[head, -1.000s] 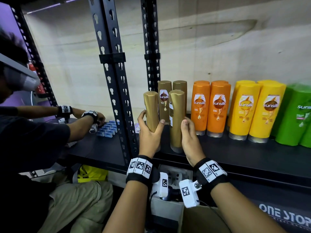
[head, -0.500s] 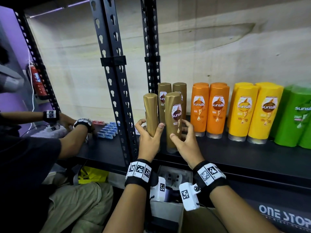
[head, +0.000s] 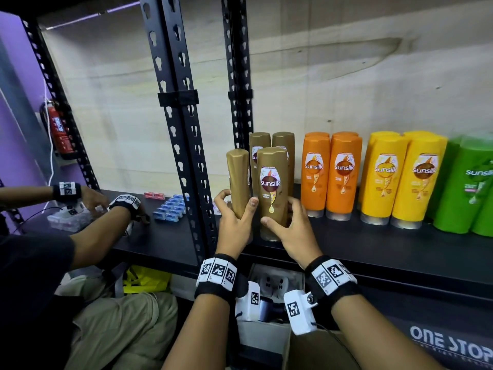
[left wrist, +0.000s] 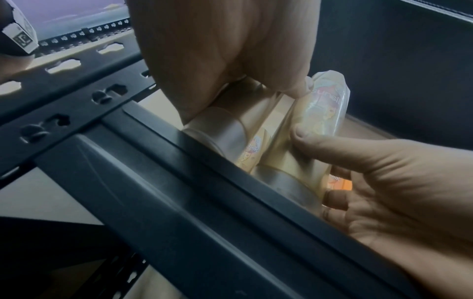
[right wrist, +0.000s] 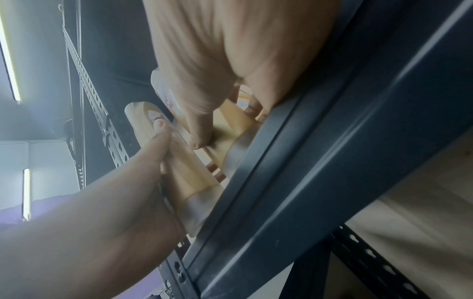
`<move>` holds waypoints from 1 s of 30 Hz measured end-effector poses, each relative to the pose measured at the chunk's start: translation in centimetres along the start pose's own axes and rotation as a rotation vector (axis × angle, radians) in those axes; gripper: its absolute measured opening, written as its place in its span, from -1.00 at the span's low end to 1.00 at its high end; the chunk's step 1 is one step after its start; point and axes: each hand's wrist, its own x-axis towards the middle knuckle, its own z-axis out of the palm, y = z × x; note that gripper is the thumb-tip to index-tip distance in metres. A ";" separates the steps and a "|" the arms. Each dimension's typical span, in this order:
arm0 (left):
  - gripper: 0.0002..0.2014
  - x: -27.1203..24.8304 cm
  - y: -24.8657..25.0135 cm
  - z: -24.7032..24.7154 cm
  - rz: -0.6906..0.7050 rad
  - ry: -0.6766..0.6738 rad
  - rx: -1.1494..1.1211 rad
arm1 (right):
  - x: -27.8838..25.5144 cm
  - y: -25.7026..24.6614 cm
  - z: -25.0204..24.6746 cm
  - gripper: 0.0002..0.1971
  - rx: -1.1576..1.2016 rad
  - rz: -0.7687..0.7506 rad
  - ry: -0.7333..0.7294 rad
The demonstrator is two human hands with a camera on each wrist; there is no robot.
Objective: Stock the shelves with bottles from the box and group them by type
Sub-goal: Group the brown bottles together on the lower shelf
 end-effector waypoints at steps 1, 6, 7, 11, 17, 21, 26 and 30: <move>-0.41 0.0 0.0 -0.1 -0.013 -0.018 0.002 | 0.0 0.0 0.0 -0.30 -0.002 -0.001 -0.003; -0.42 -0.2 0.0 -0.5 -0.053 -0.057 -0.016 | -0.2 -0.1 0.1 -0.34 -0.025 0.005 0.016; -0.42 -0.2 -0.1 -0.6 -0.060 -0.057 -0.018 | -0.2 -0.1 0.2 -0.37 -0.018 0.013 0.018; -0.42 0.1 -0.2 -0.9 -0.080 -0.088 0.050 | -0.1 -0.2 0.4 -0.47 -0.007 0.024 0.006; -0.44 0.1 0.2 -1.1 -0.119 -0.127 -0.022 | -0.1 -0.2 0.5 -0.46 -0.029 0.030 0.007; -0.45 0.3 0.2 -1.3 -0.148 -0.087 -0.103 | -0.2 -0.1 0.5 -0.46 -0.031 0.032 0.003; -0.62 0.6 -0.3 -1.1 -0.165 -0.050 -0.046 | -0.2 -0.1 0.3 -0.49 -0.037 0.035 -0.003; -0.61 0.5 -0.4 -0.5 -0.180 -0.014 -0.005 | -0.3 -0.4 0.4 -0.51 -0.036 0.038 0.003</move>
